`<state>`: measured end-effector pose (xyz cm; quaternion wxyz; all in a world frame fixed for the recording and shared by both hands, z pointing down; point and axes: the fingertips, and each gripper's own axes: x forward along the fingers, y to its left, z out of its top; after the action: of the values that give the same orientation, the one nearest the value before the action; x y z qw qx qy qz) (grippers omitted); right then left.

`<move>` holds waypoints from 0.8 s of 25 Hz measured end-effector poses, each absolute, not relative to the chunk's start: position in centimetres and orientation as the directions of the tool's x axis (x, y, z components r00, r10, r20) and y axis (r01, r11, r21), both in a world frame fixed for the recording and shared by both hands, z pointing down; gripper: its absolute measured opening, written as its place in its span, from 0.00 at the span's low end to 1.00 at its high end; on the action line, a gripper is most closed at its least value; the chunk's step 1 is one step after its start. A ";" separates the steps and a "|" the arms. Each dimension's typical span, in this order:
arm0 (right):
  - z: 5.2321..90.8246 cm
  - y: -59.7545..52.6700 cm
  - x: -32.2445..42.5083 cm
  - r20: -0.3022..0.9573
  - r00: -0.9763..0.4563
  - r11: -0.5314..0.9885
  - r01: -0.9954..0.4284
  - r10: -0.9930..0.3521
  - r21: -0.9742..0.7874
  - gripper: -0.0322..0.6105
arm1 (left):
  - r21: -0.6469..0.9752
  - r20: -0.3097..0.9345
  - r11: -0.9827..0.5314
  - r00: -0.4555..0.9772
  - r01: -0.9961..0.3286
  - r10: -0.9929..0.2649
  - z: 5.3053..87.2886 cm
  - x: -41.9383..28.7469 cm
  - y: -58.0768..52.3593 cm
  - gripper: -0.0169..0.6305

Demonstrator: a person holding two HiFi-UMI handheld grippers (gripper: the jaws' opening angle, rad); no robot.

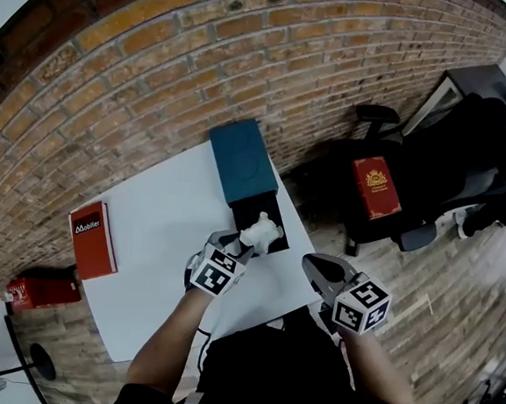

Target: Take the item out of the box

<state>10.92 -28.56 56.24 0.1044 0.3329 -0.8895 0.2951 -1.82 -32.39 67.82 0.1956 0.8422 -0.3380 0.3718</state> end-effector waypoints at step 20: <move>56.0 -29.0 13.2 0.369 -0.762 0.583 -0.646 -0.532 -0.493 0.05 | -0.021 0.840 -0.679 0.355 -0.734 -0.410 71.3 -2.7 -33.2 0.23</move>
<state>13.16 -29.00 56.02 0.0908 0.3329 -0.8849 0.3128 -2.75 -33.23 71.29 0.1832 0.8025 -0.3563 0.4421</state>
